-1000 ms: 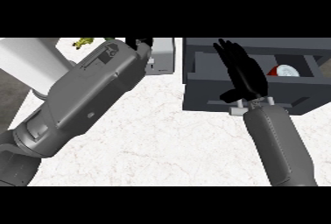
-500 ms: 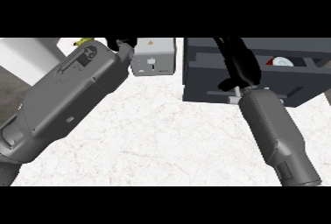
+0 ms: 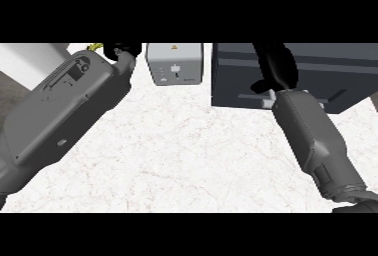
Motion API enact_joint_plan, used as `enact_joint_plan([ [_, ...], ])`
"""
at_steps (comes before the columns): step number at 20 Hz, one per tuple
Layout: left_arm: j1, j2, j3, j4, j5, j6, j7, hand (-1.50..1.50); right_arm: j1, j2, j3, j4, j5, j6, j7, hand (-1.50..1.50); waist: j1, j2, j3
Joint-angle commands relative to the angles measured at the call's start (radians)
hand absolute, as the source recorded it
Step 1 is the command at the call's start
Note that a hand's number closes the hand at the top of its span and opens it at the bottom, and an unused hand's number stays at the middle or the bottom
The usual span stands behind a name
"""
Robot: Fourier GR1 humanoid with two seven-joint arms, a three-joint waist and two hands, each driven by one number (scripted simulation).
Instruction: Pick up the can, place it into the drawer and close the drawer
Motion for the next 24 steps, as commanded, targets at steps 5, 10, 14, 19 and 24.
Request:
enact_joint_plan([
  [5,0.005,0.035,0.007,-0.063,-0.027,-0.006,0.038,-1.50,-0.105,-0.032,-0.058,0.178,0.003,-0.134,0.009,-1.50,0.028,0.025,0.012],
  [10,0.023,0.056,0.019,-0.098,-0.034,0.007,0.061,-1.50,-0.217,-0.073,-0.068,0.224,0.012,-0.084,0.037,-1.50,0.037,0.023,0.011],
  [14,0.023,0.069,-0.001,-0.154,-0.048,0.039,0.102,-1.50,-0.243,-0.087,-0.069,0.255,0.025,-0.088,0.065,-1.50,0.049,0.022,0.012],
  [19,0.045,0.066,-0.002,-0.173,-0.048,0.016,0.106,-1.50,-0.297,-0.089,-0.099,0.284,-0.012,-0.014,0.006,-1.50,0.053,0.029,0.012],
  [24,0.044,0.085,0.015,-0.206,-0.043,0.010,0.115,-1.50,-0.290,-0.021,-0.267,0.285,-0.206,0.063,-0.127,-1.50,0.059,0.025,0.016],
])
